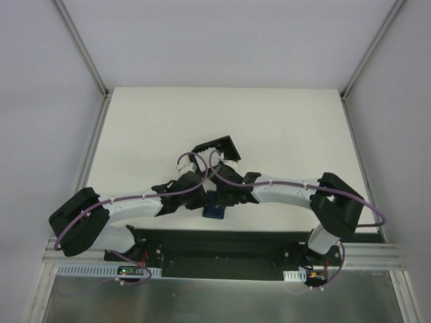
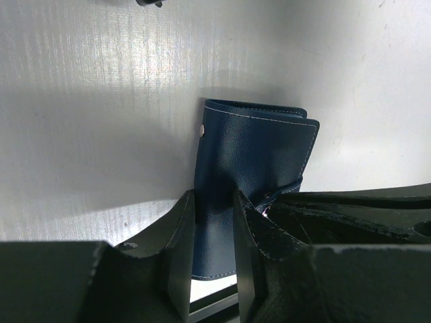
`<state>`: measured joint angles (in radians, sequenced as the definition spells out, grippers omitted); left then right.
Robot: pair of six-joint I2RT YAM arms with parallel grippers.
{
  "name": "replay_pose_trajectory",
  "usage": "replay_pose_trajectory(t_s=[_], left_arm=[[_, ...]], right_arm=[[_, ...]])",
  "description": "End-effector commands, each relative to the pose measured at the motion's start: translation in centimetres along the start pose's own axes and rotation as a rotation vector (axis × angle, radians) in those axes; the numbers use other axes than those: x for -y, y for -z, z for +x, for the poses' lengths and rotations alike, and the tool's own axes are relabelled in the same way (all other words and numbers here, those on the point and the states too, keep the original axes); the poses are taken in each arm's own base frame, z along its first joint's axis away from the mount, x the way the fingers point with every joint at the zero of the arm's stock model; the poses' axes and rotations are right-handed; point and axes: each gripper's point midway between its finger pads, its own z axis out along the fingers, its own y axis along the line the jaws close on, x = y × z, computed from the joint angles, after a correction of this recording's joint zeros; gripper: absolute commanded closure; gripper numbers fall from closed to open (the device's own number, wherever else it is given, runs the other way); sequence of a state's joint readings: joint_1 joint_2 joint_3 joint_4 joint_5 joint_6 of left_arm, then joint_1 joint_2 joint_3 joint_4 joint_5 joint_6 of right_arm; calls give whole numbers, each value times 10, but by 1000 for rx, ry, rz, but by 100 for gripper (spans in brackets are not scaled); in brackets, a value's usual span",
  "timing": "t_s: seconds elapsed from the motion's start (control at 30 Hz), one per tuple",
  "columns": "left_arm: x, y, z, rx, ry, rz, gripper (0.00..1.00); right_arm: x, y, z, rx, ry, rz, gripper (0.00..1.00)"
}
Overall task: Put the credit cards into the card holder
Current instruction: Close the card holder at the center of the board.
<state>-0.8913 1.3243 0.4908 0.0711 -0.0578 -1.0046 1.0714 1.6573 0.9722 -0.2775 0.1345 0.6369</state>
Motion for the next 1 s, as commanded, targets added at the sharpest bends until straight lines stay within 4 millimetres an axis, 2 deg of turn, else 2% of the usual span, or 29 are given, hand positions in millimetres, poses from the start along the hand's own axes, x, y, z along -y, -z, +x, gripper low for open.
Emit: replay_pose_trajectory(t_s=[0.0, 0.03, 0.17, 0.3, 0.57, 0.77, 0.97], left_arm=[[-48, -1, 49, -163, -45, -142, 82], [-48, -2, 49, -162, -46, -144, 82], [-48, -2, 48, -161, -46, -146, 80], [-44, -2, 44, -143, -48, -137, 77], [-34, 2, 35, -112, -75, -99, 71], [-37, 4, 39, -128, -109, -92, 69], [-36, 2, 37, -127, -126, -94, 68]], right_arm=[[65, -30, 30, -84, -21, 231, 90], [65, -30, 29, -79, -17, 217, 90], [34, -20, 12, 10, 0, 22, 86], [18, -6, 0, 88, -21, -65, 82], [34, -4, 5, 89, -73, -5, 82], [33, 9, 0, 139, -91, -36, 77], [34, 8, 6, 127, -100, -32, 75]])
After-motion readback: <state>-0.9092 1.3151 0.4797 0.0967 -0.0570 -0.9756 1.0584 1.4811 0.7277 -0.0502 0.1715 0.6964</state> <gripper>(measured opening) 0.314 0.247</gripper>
